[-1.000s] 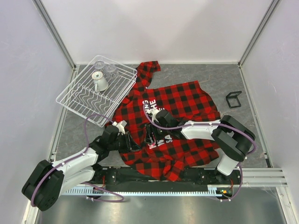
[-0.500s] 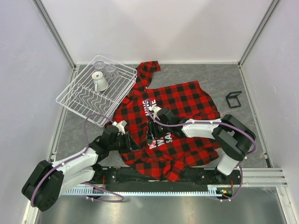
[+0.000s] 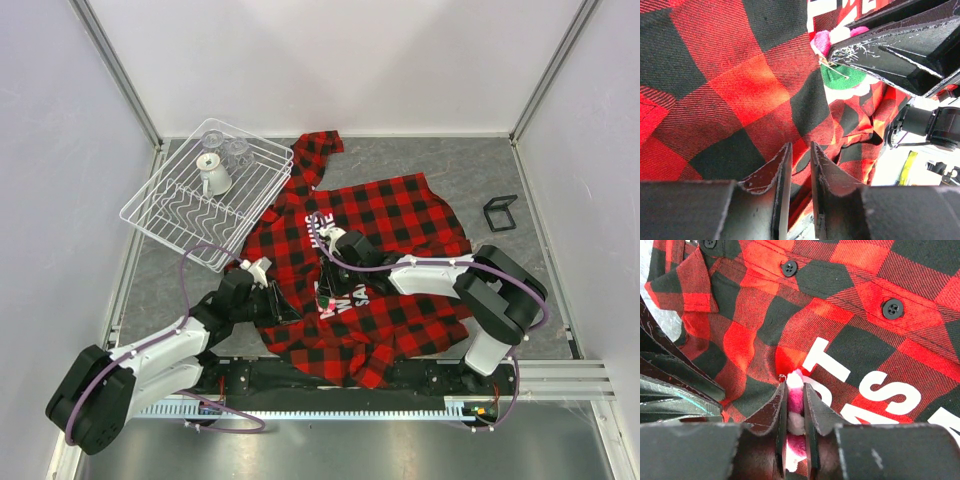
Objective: Remove the brooch from the garment
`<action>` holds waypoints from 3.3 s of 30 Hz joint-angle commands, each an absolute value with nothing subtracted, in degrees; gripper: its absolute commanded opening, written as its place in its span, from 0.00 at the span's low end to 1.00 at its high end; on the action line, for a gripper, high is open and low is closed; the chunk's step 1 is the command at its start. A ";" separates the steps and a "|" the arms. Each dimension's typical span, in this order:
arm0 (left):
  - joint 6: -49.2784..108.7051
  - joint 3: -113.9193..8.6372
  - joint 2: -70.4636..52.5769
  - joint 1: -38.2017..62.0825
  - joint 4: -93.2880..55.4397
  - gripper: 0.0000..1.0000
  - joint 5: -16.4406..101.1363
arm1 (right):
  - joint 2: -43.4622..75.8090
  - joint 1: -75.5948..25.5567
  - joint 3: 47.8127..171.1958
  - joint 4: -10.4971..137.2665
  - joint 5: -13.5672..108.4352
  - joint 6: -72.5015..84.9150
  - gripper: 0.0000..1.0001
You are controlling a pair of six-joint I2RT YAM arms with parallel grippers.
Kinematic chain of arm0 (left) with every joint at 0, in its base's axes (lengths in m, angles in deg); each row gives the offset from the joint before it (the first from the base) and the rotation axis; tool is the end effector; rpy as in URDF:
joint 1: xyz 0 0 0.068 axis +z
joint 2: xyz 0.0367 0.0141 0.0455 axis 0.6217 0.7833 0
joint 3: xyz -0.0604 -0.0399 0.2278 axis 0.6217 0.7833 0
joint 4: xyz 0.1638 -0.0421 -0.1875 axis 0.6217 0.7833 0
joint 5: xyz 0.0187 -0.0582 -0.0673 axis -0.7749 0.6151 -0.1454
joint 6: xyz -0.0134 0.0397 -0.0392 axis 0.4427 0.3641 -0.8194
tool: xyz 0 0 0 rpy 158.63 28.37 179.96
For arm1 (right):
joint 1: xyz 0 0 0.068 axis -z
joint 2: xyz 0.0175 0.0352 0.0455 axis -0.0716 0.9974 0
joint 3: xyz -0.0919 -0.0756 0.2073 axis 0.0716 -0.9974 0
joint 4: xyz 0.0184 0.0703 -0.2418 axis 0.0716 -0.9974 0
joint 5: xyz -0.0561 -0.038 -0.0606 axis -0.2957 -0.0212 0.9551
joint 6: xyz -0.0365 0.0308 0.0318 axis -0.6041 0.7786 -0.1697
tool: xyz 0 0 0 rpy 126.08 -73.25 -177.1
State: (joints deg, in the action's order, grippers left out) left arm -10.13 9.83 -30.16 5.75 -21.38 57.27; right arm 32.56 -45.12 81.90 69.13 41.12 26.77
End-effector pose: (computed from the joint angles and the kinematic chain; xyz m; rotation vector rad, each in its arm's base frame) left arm 0.1440 -0.1115 0.1055 -0.1706 2.5058 -1.1630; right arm 0.2078 0.2560 0.1214 -0.6033 2.4421 0.8976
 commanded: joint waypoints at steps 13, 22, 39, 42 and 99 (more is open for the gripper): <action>-15.30 -4.29 -20.20 5.92 -17.17 0.11 56.93 | 28.61 -50.38 79.22 74.35 49.88 33.40 0.00; -18.82 -5.26 -16.15 5.92 -18.58 0.08 54.83 | 26.59 -51.97 77.38 76.28 54.81 35.69 0.00; -22.69 -7.28 -10.97 5.83 -18.75 0.10 52.46 | 27.03 -53.28 77.90 77.25 56.13 37.10 0.00; -22.69 -7.37 -10.35 5.66 -18.75 0.09 52.54 | 26.94 -53.37 77.82 77.43 56.30 37.27 0.00; -16.01 -3.41 -22.92 0.47 -13.56 0.27 44.20 | 25.88 -56.10 71.74 85.88 61.40 35.34 0.00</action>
